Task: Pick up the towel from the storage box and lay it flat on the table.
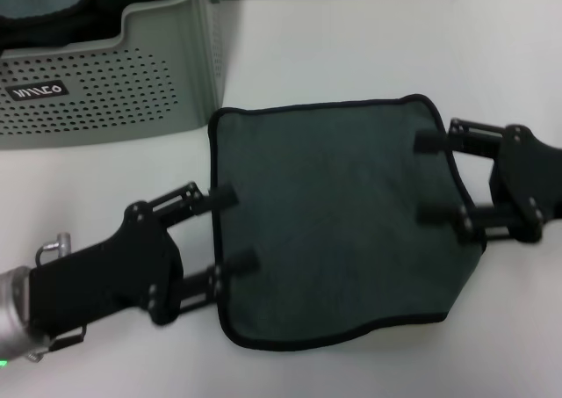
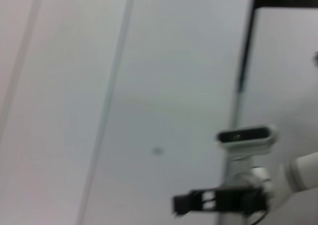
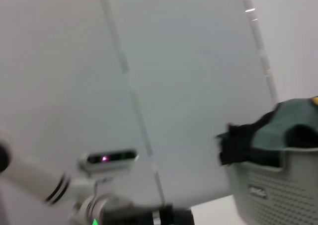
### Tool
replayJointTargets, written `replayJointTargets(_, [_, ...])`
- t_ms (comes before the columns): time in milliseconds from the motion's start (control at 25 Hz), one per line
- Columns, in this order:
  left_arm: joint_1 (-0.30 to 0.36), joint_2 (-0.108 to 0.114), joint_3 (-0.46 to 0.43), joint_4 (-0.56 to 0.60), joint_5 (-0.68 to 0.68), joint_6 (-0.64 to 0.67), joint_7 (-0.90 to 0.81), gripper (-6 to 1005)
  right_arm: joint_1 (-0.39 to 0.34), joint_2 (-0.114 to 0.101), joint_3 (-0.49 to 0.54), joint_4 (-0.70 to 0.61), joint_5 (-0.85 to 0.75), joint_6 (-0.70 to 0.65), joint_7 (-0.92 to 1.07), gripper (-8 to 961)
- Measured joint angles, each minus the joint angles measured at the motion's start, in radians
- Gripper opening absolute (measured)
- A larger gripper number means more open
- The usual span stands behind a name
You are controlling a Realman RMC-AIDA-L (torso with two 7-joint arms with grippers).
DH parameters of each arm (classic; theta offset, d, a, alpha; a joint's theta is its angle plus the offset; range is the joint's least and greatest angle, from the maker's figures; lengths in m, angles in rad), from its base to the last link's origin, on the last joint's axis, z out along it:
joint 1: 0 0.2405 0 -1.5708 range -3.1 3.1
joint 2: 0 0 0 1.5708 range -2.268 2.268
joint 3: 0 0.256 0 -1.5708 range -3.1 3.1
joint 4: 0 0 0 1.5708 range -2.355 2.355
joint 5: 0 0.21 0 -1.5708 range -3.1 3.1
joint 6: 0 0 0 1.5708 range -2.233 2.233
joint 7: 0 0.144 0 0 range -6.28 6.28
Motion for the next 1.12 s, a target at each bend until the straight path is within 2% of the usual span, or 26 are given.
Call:
replayJointTargets(280, [0.007, 0.023, 0.0, 0.06, 0.035, 0.125, -0.058, 704, -0.166, 0.001, -0.103, -0.308, -0.012, 0.009, -0.03, 859])
replayJointTargets(400, [0.002, 0.026, 0.0, 0.066, 0.046, 0.149, -0.069, 703, -0.204, 0.0, -0.14, -0.375, -0.014, 0.011, -0.038, 859])
replayJointTargets(640, [-0.011, 0.02, -0.006, 0.091, 0.069, 0.168, -0.085, 700, -0.201, 0.003, -0.165, -0.389, -0.036, 0.011, -0.043, 859])
replayJointTargets(1120, [-0.017, 0.021, -0.002, 0.108, 0.09, 0.17, -0.101, 700, -0.189, 0.006, -0.175, -0.378, -0.053, 0.011, -0.064, 859])
